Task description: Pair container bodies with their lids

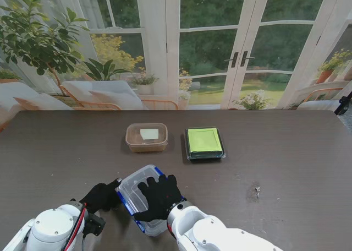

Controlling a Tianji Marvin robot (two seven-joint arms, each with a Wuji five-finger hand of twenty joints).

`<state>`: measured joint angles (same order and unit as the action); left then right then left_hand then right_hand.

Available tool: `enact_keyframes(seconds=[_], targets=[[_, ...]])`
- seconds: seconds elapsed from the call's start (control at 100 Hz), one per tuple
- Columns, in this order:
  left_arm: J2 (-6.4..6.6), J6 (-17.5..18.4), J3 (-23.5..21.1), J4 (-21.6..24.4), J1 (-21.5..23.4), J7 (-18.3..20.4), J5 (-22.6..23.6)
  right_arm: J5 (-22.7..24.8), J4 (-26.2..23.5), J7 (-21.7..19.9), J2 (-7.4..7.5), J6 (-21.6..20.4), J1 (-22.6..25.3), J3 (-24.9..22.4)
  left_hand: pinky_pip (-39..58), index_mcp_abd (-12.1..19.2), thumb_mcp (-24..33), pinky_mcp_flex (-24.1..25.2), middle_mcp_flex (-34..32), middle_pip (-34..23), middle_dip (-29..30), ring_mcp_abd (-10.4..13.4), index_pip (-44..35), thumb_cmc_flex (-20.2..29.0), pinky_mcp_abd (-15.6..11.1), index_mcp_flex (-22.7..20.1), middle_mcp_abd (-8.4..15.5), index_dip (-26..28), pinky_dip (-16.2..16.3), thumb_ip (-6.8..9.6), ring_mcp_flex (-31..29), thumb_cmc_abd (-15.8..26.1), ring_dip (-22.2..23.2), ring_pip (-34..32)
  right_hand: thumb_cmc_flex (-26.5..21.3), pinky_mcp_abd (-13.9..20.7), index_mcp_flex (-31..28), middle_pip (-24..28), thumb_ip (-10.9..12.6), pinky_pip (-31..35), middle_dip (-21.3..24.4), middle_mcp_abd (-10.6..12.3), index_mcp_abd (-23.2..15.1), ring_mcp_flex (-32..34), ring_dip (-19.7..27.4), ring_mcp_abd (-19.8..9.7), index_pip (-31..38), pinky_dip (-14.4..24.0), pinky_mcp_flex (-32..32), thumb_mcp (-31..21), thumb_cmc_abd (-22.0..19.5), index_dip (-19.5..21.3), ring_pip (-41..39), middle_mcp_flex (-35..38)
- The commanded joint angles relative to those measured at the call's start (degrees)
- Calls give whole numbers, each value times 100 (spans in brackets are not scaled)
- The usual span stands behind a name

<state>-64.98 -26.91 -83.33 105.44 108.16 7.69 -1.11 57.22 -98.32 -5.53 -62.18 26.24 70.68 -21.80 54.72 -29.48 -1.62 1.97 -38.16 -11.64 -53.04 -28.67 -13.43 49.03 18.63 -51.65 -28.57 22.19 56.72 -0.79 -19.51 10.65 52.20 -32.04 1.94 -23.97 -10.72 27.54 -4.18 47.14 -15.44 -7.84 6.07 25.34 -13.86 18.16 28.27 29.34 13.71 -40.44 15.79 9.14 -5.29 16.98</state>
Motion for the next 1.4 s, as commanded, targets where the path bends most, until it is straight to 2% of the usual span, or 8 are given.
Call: enact_keyframes(seconds=[0.0,0.18,0.32,0.63,0.77,0.87,1.07,1.39], targets=[[-36,-34,-14,34,85,110,-36,-11,-32,-112,0,-61,201,135,-167,226,-17,38,-146,-5,62,-481,34,178,161,86,-134,28,27,-14,-105,-67,-190,333,266,541,289,-18,172,173,30,-135,199,268,-321,-465,69,11,-954,192,-50,-68,-665,-186],[-40,-42,-68,90,138,110,-89,74,-92,-120,12,-9,214,254,-172,195,-15,43,-140,3,80,-497,37,195,164,90,-155,29,18,-13,-106,-71,-198,348,475,492,551,-35,184,-25,60,-153,631,126,-208,-480,-12,-5,-1102,30,3,-366,-390,-403],[-50,-53,-86,112,148,100,-163,170,-103,-186,33,85,148,429,-194,175,-15,61,-129,14,94,-501,46,202,166,101,-170,26,4,-13,-94,-73,-203,364,688,434,434,-229,206,-292,175,-122,886,-81,-120,-501,-937,31,-1275,-104,18,-1022,-138,-615],[-62,-102,-78,170,158,67,-210,244,87,-192,-7,263,-136,889,-213,167,-17,67,-124,35,118,-494,58,202,167,108,-178,19,-9,-13,-80,-74,-214,401,599,417,205,-310,227,-432,223,-171,1156,-166,-61,-494,-1831,72,-1296,-240,241,-986,44,-685],[-65,-112,-74,194,163,61,-229,342,201,-11,-55,276,-143,941,-214,167,-19,67,-125,39,124,-500,64,200,167,111,-173,15,-10,-13,-83,-77,-216,416,168,374,450,-43,223,-250,98,-229,1125,111,-80,-389,-348,106,-1011,-307,578,-625,-64,-426],[-65,-104,-79,206,176,62,-243,363,253,80,-74,255,-119,912,-223,176,-22,71,-123,41,126,-481,64,191,156,106,-162,14,-14,-14,-83,-76,-214,420,-147,259,347,6,216,-116,71,-236,919,303,-97,-292,255,76,-823,-296,748,-454,-172,-212],[-63,-110,-88,236,200,68,-247,223,423,225,-135,189,-124,849,-250,173,-18,86,-108,51,131,-478,71,193,144,111,-159,8,-26,-14,-75,-81,-212,442,-621,146,-71,242,240,43,-60,20,139,605,-141,-239,783,-64,-660,-121,734,-163,-406,151],[-57,-65,-106,247,222,88,-259,142,652,274,-175,156,-240,927,-278,164,-18,96,-100,68,141,-467,88,196,144,132,-156,-5,-35,-13,-69,-82,-213,476,-1098,133,-128,423,260,194,-165,315,-277,798,-227,-201,950,-105,-482,-60,882,-4,-638,250]])
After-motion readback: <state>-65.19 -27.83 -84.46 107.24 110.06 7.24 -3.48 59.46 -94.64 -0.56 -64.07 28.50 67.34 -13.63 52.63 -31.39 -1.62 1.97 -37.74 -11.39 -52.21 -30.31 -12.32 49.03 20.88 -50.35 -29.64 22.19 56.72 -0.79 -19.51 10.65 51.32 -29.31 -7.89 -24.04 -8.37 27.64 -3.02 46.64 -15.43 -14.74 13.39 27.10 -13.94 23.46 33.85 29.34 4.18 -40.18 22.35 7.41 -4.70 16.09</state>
